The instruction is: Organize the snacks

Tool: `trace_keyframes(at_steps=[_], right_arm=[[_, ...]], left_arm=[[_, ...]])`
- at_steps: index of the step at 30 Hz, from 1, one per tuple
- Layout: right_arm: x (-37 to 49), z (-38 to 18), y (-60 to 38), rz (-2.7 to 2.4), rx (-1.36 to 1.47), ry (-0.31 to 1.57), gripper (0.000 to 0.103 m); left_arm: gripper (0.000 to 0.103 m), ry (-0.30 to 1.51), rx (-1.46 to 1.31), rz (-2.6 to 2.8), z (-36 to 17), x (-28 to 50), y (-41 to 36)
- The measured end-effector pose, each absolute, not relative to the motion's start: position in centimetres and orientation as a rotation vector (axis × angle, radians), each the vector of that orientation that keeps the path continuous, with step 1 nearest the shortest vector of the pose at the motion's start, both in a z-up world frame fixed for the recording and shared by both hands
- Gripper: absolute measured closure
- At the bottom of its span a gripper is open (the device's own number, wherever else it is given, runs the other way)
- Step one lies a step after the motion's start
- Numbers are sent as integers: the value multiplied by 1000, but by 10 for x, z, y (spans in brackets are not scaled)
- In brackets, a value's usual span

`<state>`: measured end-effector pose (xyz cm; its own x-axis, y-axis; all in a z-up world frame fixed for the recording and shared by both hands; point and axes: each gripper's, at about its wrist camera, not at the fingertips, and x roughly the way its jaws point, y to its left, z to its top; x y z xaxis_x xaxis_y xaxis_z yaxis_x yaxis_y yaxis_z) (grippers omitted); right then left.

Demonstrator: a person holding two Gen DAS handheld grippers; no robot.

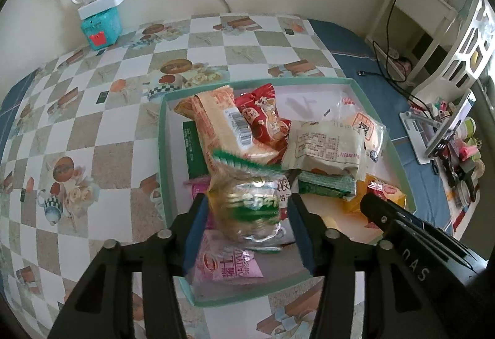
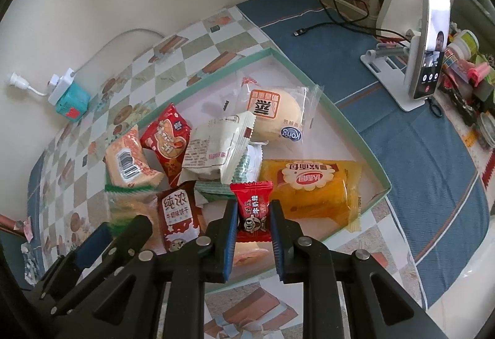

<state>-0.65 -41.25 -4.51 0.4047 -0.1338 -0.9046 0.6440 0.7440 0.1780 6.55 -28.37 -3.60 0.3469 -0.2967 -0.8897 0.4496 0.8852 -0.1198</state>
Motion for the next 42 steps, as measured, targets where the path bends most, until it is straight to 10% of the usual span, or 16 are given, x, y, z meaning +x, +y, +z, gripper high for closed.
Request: trace_keyframes(at_steps=[7, 11, 23, 42], right_arm=[[-7, -49, -415, -545, 551, 1068, 69], [-12, -47, -417, -571, 547, 1063, 39], [-16, -41, -388, -555, 412, 1050, 0], [-56, -33, -306, -478, 237, 1012, 0]], left_arm=[[38, 1126, 117, -480, -35, 68, -276], [32, 1128, 89, -463, -32, 70, -267], [3, 1088, 40, -268, -30, 77, -208], [3, 1068, 35, -53, -21, 28, -103]])
